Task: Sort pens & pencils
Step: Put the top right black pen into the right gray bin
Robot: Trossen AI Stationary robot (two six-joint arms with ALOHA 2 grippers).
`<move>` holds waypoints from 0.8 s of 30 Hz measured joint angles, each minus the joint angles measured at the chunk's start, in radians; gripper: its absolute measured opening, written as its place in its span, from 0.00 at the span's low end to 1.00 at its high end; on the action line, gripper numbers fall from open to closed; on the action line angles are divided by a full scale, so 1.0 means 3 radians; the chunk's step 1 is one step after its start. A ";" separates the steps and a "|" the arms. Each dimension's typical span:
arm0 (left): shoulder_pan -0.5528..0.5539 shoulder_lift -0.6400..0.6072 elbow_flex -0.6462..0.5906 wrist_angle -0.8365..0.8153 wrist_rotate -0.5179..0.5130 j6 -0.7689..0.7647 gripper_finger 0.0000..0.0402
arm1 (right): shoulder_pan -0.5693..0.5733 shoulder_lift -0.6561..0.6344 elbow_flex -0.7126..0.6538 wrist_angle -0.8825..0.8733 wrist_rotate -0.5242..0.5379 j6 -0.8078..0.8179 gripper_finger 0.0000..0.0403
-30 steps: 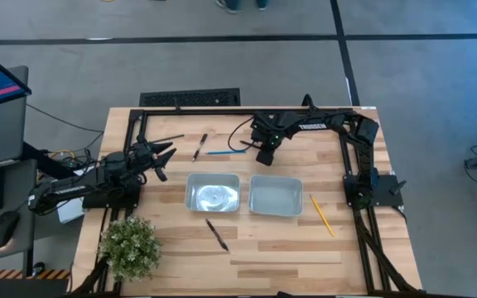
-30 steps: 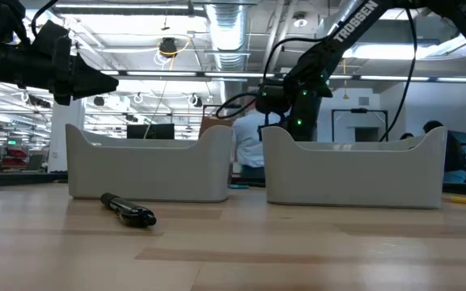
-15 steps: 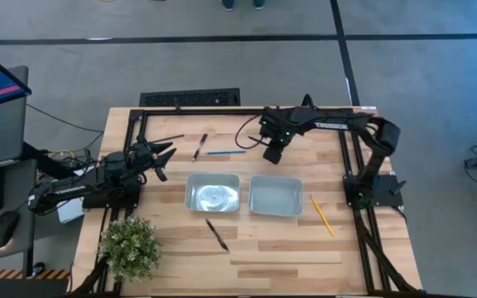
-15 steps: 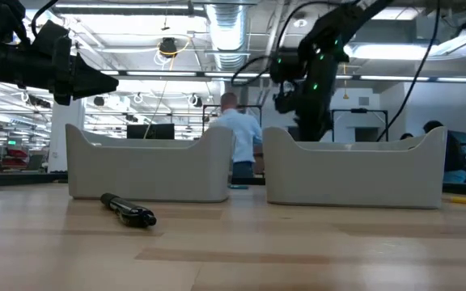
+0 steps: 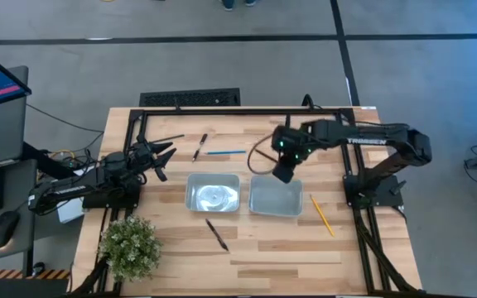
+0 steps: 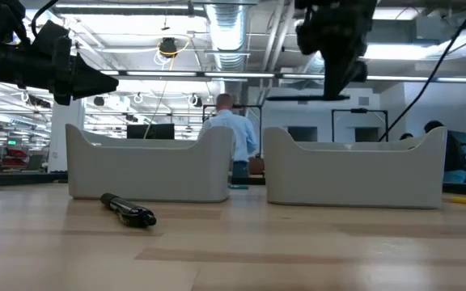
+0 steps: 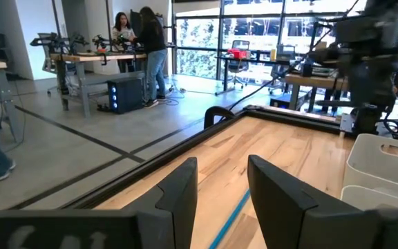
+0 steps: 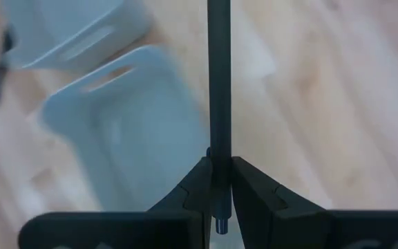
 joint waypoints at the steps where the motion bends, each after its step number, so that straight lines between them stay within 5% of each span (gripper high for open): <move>1: -0.0001 0.0000 0.0000 0.0000 -0.0001 0.0000 0.30 | 0.0103 -0.0001 0.0000 0.0000 0.0000 0.0079 0.18; 12: 0.0000 0.0001 -0.0001 0.0000 -0.0006 0.0000 0.30 | 0.0920 0.0311 -0.0309 0.0257 0.0117 0.0737 0.18; 24: 0.0000 0.0001 -0.0001 0.0000 -0.0005 -0.0146 0.30 | 0.0908 0.0759 -0.0635 0.0501 0.0115 0.0865 0.17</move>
